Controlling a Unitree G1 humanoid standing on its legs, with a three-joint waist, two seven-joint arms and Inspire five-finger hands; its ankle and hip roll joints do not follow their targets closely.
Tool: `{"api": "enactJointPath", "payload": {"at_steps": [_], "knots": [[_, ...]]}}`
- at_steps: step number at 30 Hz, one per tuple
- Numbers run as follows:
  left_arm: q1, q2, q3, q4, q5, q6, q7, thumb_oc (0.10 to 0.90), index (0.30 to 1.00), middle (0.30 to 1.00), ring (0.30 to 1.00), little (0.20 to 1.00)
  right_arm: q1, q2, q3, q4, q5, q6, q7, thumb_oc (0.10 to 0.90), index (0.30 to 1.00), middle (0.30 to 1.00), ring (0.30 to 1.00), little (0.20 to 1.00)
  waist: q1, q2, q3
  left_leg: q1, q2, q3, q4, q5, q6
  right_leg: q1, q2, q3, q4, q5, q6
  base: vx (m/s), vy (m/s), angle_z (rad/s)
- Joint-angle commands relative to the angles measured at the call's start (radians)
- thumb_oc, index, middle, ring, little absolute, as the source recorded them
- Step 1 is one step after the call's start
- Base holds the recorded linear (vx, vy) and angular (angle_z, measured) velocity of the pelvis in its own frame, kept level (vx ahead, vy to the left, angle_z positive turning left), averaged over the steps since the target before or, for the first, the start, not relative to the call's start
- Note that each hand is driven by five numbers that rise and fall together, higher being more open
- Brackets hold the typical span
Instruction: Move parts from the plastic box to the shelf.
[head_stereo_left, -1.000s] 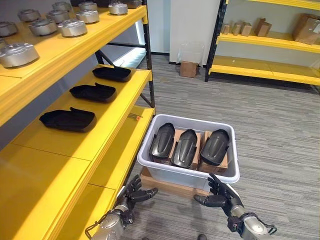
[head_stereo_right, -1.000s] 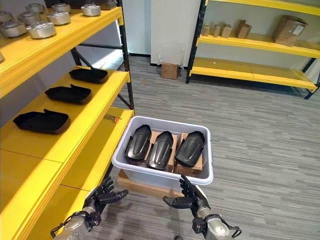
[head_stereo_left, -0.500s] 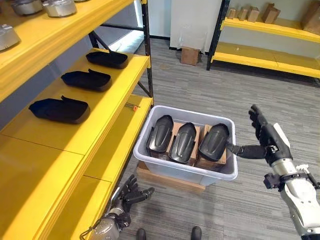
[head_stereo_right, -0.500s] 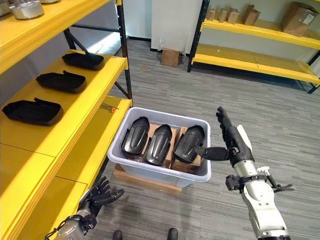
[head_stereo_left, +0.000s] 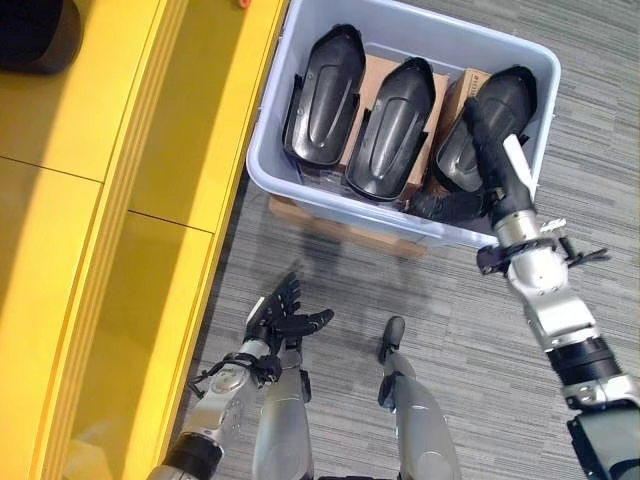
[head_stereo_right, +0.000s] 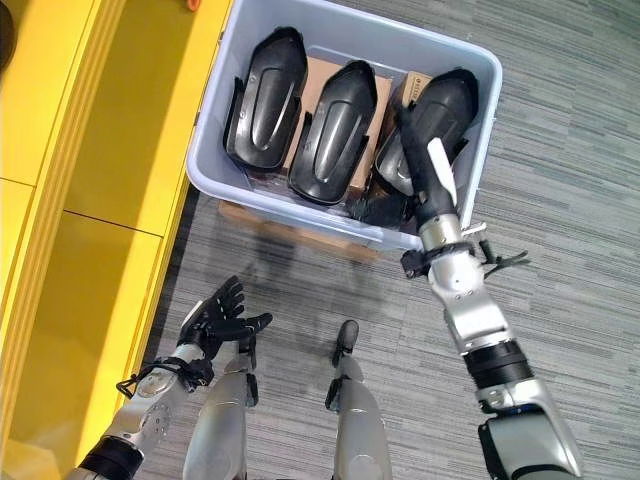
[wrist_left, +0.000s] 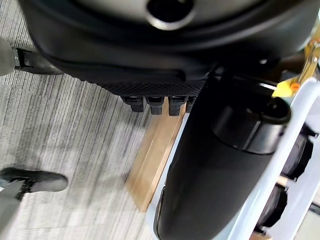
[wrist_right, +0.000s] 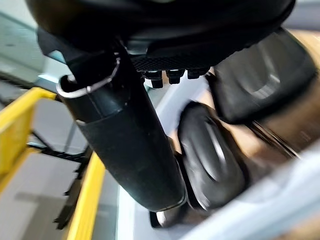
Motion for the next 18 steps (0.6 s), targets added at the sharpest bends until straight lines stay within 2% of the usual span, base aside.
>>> {"api": "enactJointPath", "payload": {"at_steps": [1, 9, 13, 18], "knots": [[0.049, 0.008, 0.007, -0.054, -0.006, -0.095, 0.011, 0.9, 1.0, 1.0, 1.0, 1.0, 0.038, -0.038, -0.052, -0.136, -0.032, -0.079, -0.072, 0.9, 1.0, 1.0, 1.0, 1.0, -0.018, -0.01, -0.154, -0.047, 0.044, 0.011, 0.076, -0.042, 0.005, 0.052, -0.085, 0.019, 0.141, -0.179, 0.072, 0.0, 0.0, 0.0], [0.036, 0.008, 0.006, -0.057, 0.006, -0.107, 0.032, 0.9, 1.0, 1.0, 1.0, 1.0, 0.014, -0.016, -0.063, -0.113, -0.155, -0.062, -0.154, 0.9, 1.0, 1.0, 1.0, 1.0, -0.014, -0.002, -0.14, -0.095, 0.036, 0.011, 0.109, -0.06, 0.014, 0.006, -0.09, 0.024, 0.16, -0.174, 0.074, -0.01, 0.013, 0.0], [0.022, 0.003, -0.002, -0.057, 0.01, -0.114, 0.043, 0.9, 1.0, 1.0, 1.0, 1.0, 0.0, -0.018, -0.091, -0.117, -0.267, -0.046, -0.231, 0.9, 1.0, 1.0, 1.0, 1.0, -0.017, 0.003, -0.134, -0.115, 0.027, 0.007, 0.117, -0.067, 0.018, -0.006, -0.095, 0.023, 0.161, -0.172, 0.076, 0.01, 0.03, 0.0], [0.014, 0.004, -0.007, -0.058, 0.017, -0.119, 0.05, 0.9, 1.0, 1.0, 1.0, 1.0, 0.004, -0.015, -0.112, -0.146, -0.312, -0.043, -0.256, 0.9, 1.0, 1.0, 1.0, 1.0, -0.019, 0.003, -0.134, -0.123, 0.023, 0.006, 0.123, -0.072, 0.021, -0.012, -0.097, 0.024, 0.16, -0.172, 0.077, 0.0, 0.0, 0.0]]}}
